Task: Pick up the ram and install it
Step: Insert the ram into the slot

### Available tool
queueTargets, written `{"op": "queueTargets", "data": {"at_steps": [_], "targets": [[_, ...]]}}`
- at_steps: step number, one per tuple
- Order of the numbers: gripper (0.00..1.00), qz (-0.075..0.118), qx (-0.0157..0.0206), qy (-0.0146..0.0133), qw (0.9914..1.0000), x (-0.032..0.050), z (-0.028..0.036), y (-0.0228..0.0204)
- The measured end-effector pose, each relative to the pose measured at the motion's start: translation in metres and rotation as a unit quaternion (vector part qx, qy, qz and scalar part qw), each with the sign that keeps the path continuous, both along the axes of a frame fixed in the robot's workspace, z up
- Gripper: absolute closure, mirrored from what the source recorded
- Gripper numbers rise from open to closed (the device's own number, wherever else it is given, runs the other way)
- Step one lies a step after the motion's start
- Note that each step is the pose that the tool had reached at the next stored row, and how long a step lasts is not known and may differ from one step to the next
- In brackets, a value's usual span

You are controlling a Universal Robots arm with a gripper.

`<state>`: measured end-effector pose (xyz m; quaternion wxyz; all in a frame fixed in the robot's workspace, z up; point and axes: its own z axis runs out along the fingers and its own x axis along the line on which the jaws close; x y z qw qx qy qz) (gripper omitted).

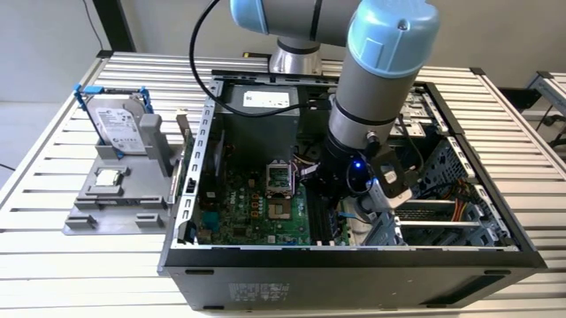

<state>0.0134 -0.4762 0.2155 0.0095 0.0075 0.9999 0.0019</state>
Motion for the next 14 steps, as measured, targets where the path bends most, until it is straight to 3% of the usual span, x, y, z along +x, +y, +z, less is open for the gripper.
{"op": "queueTargets", "data": {"at_steps": [14], "targets": [[1.00,0.010,-0.0032,0.0000,0.99995,-0.0014,-0.0001,0.0000]]}}
